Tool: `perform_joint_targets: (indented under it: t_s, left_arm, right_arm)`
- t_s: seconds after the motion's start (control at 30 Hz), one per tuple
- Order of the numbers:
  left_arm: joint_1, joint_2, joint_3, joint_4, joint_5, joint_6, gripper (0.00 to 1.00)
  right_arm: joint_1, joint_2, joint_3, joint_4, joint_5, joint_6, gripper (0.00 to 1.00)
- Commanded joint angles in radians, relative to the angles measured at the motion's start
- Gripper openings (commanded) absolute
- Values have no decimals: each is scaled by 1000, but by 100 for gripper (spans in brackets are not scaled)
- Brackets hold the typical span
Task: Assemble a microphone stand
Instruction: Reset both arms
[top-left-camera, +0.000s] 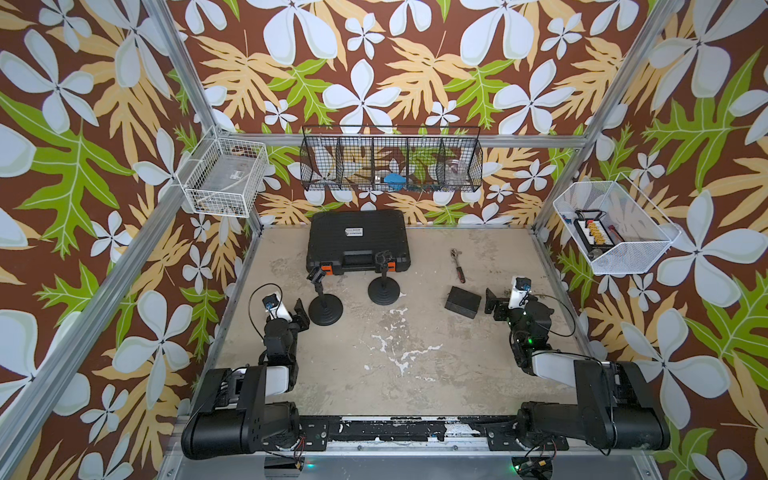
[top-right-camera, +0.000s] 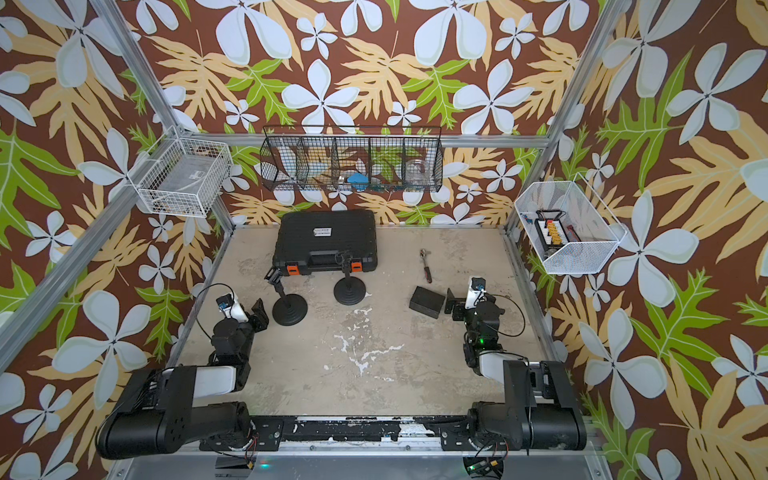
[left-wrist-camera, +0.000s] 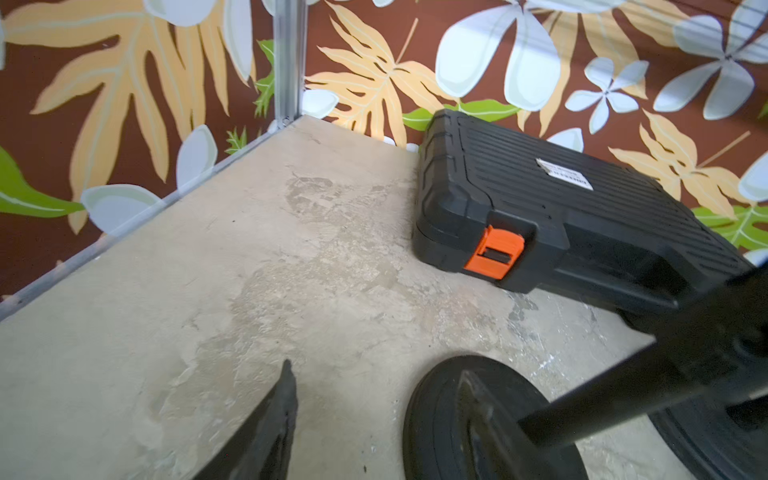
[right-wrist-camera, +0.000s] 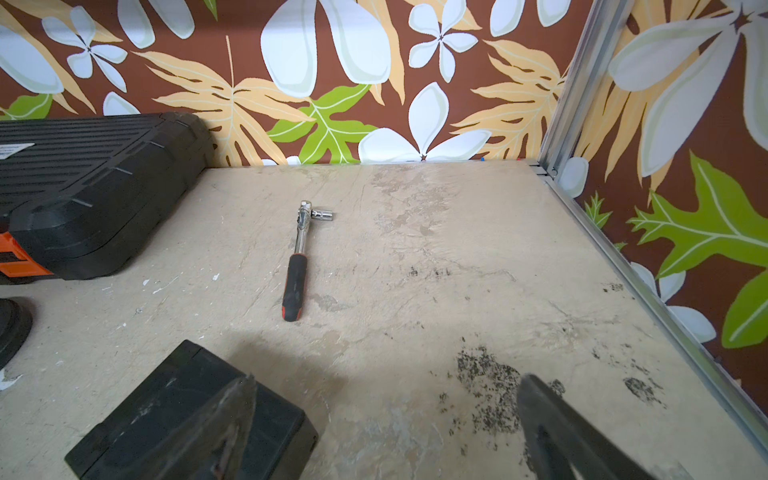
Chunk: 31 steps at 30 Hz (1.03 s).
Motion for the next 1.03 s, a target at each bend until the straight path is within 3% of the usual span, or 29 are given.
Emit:
perform_joint_targets:
  t_s: [0.0,0.23,0.3,0.33,0.37,0.4,0.57,1.0]
  left_arm:
    - [-11,16,20,144,44,57,62]
    - [-44,139,7,293,81,105,62]
    - [-46,120,17,236,71,105,64]
    - [-47,127,16,252,71,103,67]
    - [-47,126,16,249,73,105,78]
    - [-47,125,15,250,80,105,99]
    - [-46,137,51,202,205,161,100]
    - [-53,133,49,199,196,163,100]
  right_arm:
    - [1,45,-9,132,-24,-24,100]
    - [4,100,-63,270,-30,-32,100]
    - [7,138,-87,362,-25,-31,100]
    - [7,137,-87,355,-25,-32,100]
    - [9,127,-80,323,-21,-33,100]
    - [11,116,-69,284,-11,-32,100]
    - [33,119,-55,265,26,-45,100]
    - [33,122,-57,271,27,-45,100]
